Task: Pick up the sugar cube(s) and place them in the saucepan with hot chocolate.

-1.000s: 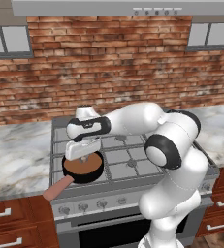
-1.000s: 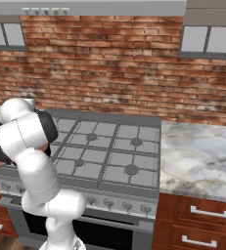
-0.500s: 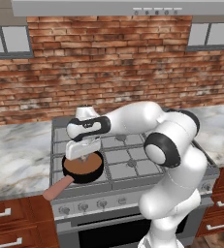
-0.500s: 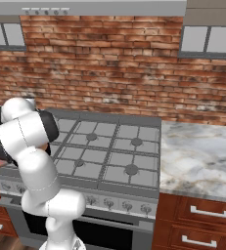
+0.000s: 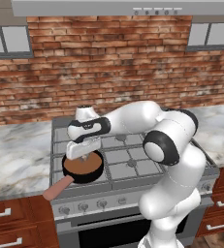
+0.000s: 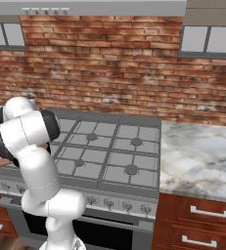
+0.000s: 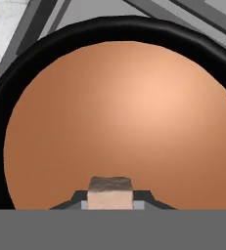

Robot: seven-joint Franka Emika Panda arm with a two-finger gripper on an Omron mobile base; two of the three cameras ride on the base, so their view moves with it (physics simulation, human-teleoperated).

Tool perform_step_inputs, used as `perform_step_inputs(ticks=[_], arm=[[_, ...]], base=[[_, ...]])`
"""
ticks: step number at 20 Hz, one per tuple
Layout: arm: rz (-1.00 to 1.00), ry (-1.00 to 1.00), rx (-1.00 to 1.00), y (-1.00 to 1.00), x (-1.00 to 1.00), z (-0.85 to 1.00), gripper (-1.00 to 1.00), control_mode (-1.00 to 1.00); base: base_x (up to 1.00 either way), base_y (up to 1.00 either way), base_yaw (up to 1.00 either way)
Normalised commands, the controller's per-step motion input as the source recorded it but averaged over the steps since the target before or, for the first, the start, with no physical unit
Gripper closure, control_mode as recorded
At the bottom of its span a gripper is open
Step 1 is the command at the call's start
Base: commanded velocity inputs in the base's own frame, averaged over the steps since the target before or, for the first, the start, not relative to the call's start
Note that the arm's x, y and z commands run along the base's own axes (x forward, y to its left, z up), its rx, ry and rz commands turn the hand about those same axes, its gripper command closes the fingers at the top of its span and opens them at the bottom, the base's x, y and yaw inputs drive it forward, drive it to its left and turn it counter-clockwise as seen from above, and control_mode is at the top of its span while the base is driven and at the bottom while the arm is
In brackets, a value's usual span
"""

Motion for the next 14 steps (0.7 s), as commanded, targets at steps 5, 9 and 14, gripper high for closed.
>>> perform_step_inputs(ticks=[5, 9, 14], arm=[[0.00, -0.06, 0.00, 0.00, -0.06, 0.00, -1.00, -1.00], [0.00, 0.00, 0.00, 0.00, 0.00, 0.00, -1.00, -1.00], [0.00, -0.01, 0.00, 0.00, -0.01, 0.00, -1.00, -1.00]], base=[[0.00, 0.00, 0.00], [0.00, 0.00, 0.00], [0.00, 0.00, 0.00]])
